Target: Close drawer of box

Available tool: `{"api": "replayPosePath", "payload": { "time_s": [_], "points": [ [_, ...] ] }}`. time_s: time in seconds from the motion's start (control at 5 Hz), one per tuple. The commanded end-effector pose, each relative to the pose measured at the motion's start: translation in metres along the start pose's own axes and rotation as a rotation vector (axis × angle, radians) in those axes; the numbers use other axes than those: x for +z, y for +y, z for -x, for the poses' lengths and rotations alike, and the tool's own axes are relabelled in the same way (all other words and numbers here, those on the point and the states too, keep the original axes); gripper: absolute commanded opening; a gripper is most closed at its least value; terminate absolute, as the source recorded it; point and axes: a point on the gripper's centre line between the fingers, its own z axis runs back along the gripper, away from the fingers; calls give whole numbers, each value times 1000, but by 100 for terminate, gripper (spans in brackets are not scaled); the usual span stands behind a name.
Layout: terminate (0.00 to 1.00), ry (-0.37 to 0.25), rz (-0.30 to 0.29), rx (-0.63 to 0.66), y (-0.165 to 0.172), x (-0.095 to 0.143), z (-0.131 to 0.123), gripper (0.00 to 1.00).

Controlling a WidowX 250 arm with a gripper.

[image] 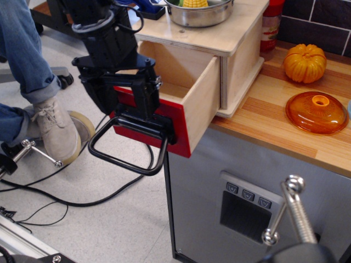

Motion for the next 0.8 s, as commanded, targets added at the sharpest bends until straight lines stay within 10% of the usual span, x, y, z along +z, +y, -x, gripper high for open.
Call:
{"api": "replayPosePath", "payload": {
  "time_s": [0.0,0.6],
  "points": [
    [0,-137,-44,0,0,5,-45,100],
    [0,-268,-88,-20,2,-1,-85,100]
  ]
}}
